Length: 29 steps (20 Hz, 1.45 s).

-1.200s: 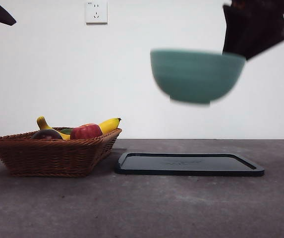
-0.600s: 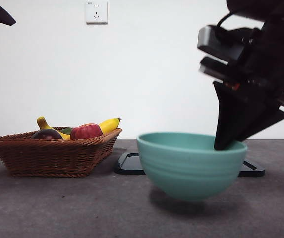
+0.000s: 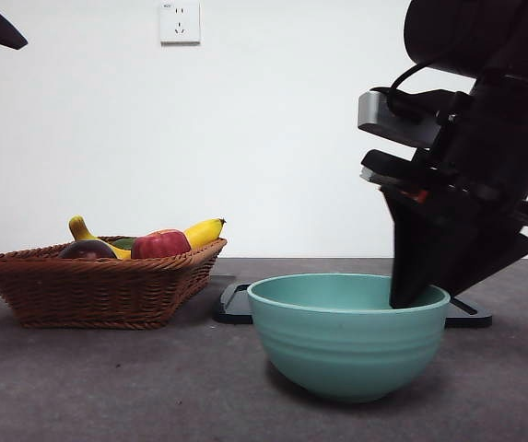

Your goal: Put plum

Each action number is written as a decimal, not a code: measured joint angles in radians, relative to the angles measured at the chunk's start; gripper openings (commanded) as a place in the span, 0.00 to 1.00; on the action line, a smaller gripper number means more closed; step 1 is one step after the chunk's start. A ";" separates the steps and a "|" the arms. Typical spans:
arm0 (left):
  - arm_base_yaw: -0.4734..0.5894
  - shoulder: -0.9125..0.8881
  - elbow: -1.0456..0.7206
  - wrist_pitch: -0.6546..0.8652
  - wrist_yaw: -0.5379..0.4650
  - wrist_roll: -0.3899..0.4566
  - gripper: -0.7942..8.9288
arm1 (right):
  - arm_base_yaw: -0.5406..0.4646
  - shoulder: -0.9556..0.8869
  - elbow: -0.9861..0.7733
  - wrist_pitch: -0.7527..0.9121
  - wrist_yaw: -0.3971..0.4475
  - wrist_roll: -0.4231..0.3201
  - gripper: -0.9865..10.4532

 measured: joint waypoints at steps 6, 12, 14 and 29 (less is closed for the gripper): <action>0.000 0.000 0.000 0.000 0.000 0.000 0.53 | 0.002 -0.177 0.045 -0.079 0.043 0.000 0.31; 0.000 0.000 0.000 0.000 0.000 0.000 0.53 | 0.002 -0.399 0.179 -0.213 -0.003 0.000 0.31; 0.000 0.000 0.000 0.000 0.000 0.000 0.53 | 0.002 -0.457 0.191 -0.281 -0.048 0.000 0.31; 0.000 0.000 0.000 -0.002 0.000 0.000 0.53 | 0.003 -0.590 0.191 -0.506 -0.251 0.000 0.31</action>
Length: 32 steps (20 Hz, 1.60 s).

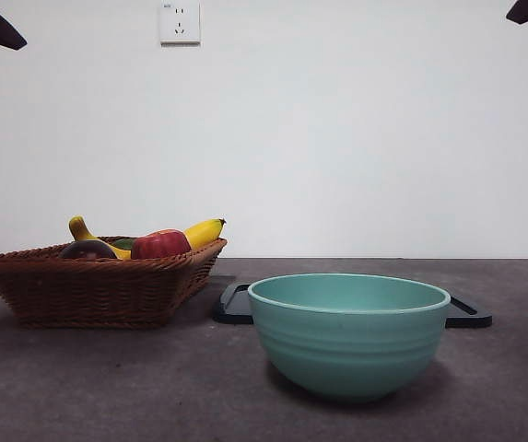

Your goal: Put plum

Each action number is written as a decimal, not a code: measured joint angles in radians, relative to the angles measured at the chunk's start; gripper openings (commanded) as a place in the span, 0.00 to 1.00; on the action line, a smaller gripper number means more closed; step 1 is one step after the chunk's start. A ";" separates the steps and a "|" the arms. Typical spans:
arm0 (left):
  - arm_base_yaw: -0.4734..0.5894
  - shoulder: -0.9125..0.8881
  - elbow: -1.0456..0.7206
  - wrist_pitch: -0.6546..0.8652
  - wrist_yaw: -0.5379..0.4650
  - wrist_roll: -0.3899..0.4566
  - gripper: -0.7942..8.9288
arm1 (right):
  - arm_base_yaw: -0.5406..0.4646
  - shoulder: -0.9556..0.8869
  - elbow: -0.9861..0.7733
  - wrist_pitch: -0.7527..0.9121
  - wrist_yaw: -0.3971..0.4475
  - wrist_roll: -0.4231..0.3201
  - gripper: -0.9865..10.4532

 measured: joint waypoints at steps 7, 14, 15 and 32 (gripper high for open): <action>0.000 0.000 0.000 0.000 0.000 0.001 0.08 | 0.000 0.000 0.000 0.000 0.000 0.000 0.09; 0.000 0.000 0.000 0.000 0.000 0.001 0.09 | 0.000 0.000 0.000 0.000 0.000 -0.004 0.09; 0.000 0.000 0.000 0.001 0.000 0.001 0.09 | 0.000 0.000 0.000 0.000 0.000 -0.004 0.09; 0.096 -0.154 -0.009 0.238 -0.051 0.110 0.09 | 0.000 0.000 0.000 0.000 0.000 -0.004 0.09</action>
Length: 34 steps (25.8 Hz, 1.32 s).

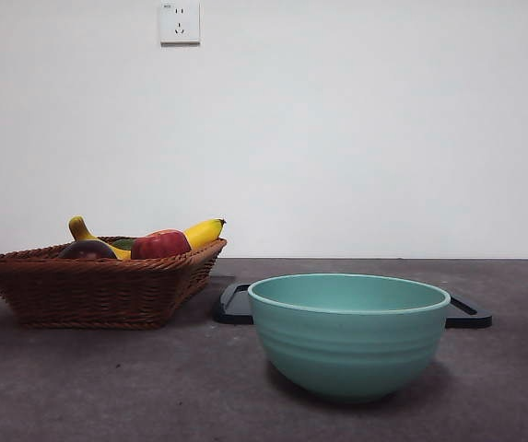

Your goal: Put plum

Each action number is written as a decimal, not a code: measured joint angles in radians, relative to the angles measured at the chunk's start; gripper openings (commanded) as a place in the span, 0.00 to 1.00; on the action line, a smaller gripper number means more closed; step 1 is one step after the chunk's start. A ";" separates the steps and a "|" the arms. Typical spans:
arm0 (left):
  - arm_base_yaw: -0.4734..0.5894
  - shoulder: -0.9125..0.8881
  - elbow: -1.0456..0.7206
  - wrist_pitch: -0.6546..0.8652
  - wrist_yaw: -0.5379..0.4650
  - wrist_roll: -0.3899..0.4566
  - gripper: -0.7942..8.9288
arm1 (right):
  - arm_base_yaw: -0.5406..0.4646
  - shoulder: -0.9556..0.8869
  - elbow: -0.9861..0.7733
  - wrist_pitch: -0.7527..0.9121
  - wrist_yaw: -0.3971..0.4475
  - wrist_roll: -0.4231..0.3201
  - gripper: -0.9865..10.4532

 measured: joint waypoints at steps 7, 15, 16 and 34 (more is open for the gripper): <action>0.145 -0.291 -0.314 0.531 -0.460 0.074 0.09 | 0.000 0.000 0.000 0.000 0.000 0.000 0.09; 0.185 -0.498 -0.659 0.604 -0.587 0.072 0.09 | 0.000 0.000 0.000 0.000 0.000 0.000 0.09; 0.188 -0.522 -0.694 0.604 -0.590 0.072 0.09 | 0.000 0.000 0.000 0.000 0.000 0.000 0.09; 0.222 -0.740 -0.964 0.574 -0.591 0.004 0.09 | 0.000 0.000 0.000 0.000 0.000 0.000 0.09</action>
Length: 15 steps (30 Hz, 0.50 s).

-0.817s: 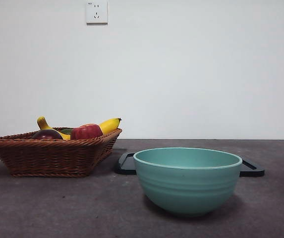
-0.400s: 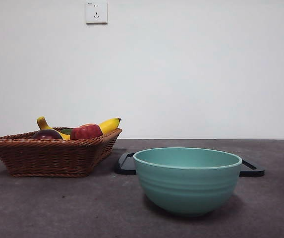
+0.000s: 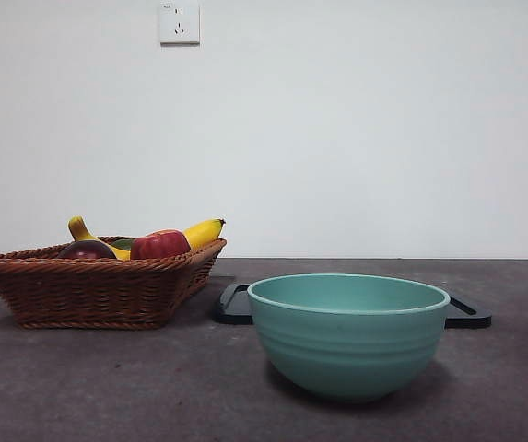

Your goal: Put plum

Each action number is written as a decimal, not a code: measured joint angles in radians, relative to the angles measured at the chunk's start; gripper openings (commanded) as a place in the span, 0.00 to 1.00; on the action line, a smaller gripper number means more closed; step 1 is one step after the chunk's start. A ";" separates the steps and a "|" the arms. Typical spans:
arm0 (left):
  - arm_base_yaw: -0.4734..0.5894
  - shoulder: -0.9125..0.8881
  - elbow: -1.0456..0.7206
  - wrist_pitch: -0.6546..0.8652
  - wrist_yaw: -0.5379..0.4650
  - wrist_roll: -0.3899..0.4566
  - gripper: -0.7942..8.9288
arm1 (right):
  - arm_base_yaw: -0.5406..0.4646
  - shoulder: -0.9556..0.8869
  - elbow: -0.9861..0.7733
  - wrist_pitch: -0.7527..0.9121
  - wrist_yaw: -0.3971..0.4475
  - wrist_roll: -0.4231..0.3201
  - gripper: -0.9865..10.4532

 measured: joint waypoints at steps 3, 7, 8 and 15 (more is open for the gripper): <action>0.000 0.000 0.000 -0.063 0.000 -0.003 0.09 | 0.000 0.000 0.000 0.000 0.000 0.000 0.09; 0.000 0.001 0.000 -0.136 0.000 -0.011 0.09 | 0.000 0.000 0.000 0.000 0.000 0.000 0.09; 0.000 0.001 0.000 -0.136 0.000 -0.013 0.09 | 0.000 0.000 0.000 0.000 0.000 0.000 0.09; 0.001 0.000 0.000 -0.136 0.000 -0.015 0.09 | 0.000 0.000 0.000 0.000 0.000 0.000 0.09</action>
